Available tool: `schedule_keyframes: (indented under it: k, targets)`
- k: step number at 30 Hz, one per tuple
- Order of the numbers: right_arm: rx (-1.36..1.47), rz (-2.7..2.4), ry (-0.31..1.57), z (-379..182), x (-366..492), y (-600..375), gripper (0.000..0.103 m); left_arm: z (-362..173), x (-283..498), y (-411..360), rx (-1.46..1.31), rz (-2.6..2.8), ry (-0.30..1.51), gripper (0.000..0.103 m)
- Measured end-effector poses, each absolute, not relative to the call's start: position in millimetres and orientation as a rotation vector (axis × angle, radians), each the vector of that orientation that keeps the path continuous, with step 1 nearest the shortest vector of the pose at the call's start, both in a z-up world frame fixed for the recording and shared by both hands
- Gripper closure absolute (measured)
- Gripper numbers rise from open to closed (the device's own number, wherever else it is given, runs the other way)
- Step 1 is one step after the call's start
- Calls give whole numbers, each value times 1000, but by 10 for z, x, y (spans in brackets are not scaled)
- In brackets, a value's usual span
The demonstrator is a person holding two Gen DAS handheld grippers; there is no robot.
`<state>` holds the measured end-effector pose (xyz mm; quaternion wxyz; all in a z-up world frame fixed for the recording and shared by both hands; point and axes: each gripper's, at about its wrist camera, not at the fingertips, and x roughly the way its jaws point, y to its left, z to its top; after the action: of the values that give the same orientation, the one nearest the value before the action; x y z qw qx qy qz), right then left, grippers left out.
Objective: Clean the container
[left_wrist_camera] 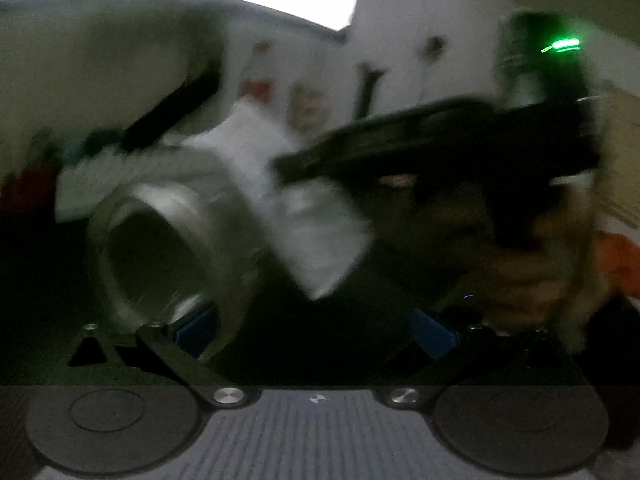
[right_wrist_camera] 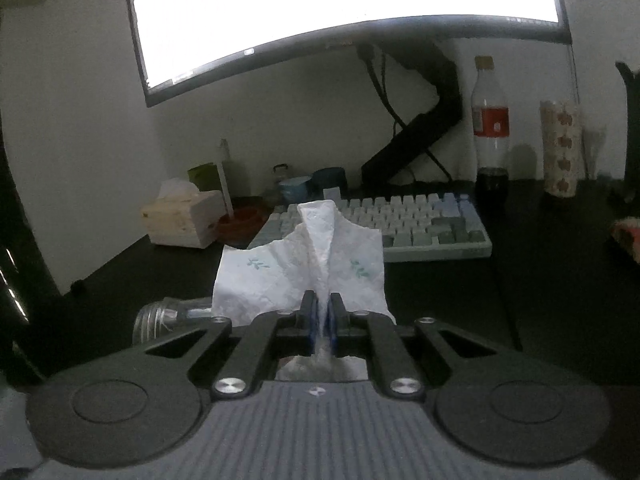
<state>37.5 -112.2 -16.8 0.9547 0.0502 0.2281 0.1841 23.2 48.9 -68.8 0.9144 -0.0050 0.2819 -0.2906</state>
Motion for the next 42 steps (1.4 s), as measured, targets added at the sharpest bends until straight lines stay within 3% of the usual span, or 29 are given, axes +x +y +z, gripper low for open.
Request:
schedule_keyframes:
  k: [12, 15, 24, 31, 42]
  targets:
    - [80, 506, 448, -150, 300, -1062, 93, -721, 247, 629, -98, -702, 541, 0]
    - [103, 401, 442, -203, 379, -1194, 88, -707, 246, 652, -114, -704, 546, 0]
    - [14, 669, 460, -107, 251, -1002, 94, -721, 247, 610, -81, -678, 537, 0]
    - [-100, 619, 479, -37, 499, -1065, 91, -712, 287, 703, -123, -657, 538, 0]
    - [-31, 640, 439, -119, 336, -917, 98, -725, 269, 660, -112, -662, 528, 0]
